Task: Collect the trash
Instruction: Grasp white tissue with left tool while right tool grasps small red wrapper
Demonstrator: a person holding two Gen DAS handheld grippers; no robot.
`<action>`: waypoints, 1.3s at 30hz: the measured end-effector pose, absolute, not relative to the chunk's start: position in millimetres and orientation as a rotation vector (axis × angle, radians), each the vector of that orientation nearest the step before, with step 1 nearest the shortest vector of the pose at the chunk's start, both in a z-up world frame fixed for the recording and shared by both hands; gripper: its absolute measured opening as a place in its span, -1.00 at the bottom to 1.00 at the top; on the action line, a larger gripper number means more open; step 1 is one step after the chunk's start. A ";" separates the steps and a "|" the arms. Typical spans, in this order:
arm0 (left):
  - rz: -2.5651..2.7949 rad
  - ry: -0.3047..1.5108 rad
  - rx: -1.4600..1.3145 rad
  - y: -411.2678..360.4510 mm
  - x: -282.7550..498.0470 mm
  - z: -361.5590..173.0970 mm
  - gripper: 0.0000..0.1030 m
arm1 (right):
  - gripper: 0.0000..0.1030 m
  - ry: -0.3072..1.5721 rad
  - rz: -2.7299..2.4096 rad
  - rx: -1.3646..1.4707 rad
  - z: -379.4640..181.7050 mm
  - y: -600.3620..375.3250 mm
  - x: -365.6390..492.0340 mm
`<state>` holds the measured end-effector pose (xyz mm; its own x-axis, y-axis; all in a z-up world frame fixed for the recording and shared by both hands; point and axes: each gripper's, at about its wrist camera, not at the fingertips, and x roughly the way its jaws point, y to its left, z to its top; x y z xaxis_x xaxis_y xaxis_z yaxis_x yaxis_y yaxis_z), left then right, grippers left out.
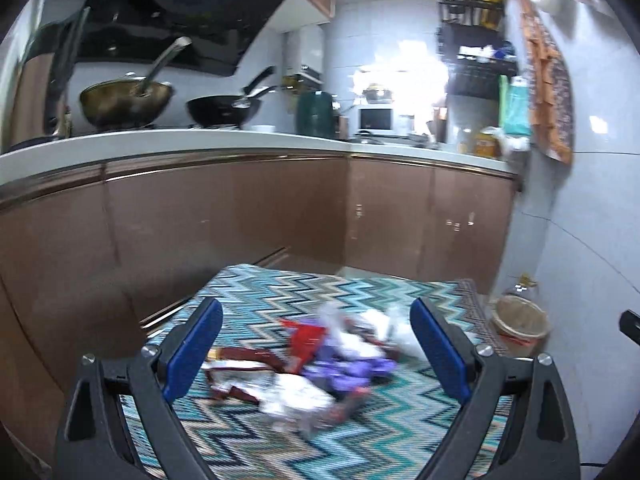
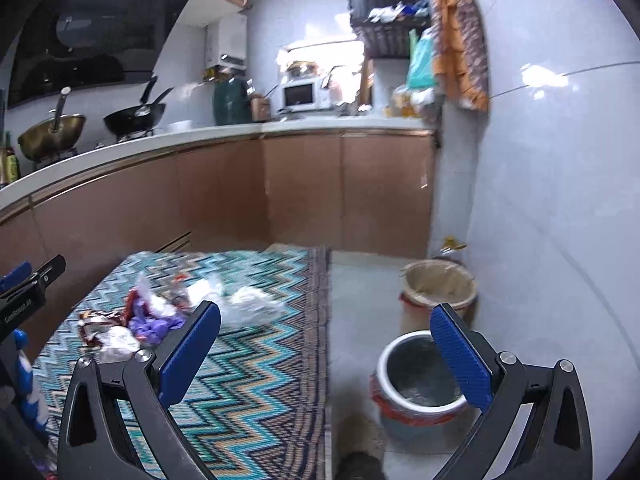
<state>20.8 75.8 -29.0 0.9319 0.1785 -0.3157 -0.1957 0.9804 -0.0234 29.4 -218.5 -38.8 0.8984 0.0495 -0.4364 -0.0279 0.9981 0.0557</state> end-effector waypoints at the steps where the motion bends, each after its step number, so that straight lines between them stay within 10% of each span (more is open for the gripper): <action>1: 0.213 0.327 -0.049 85.0 22.5 -32.1 0.84 | 0.99 0.463 0.054 0.049 -40.8 -216.0 33.6; 16: 0.073 0.586 -0.138 182.6 43.0 -90.8 0.79 | 0.48 0.671 0.342 -0.046 -93.9 -131.0 117.7; 39: -0.193 0.840 -0.200 147.3 146.6 -159.6 -0.58 | 0.41 0.810 0.498 -0.036 -141.3 -101.9 166.7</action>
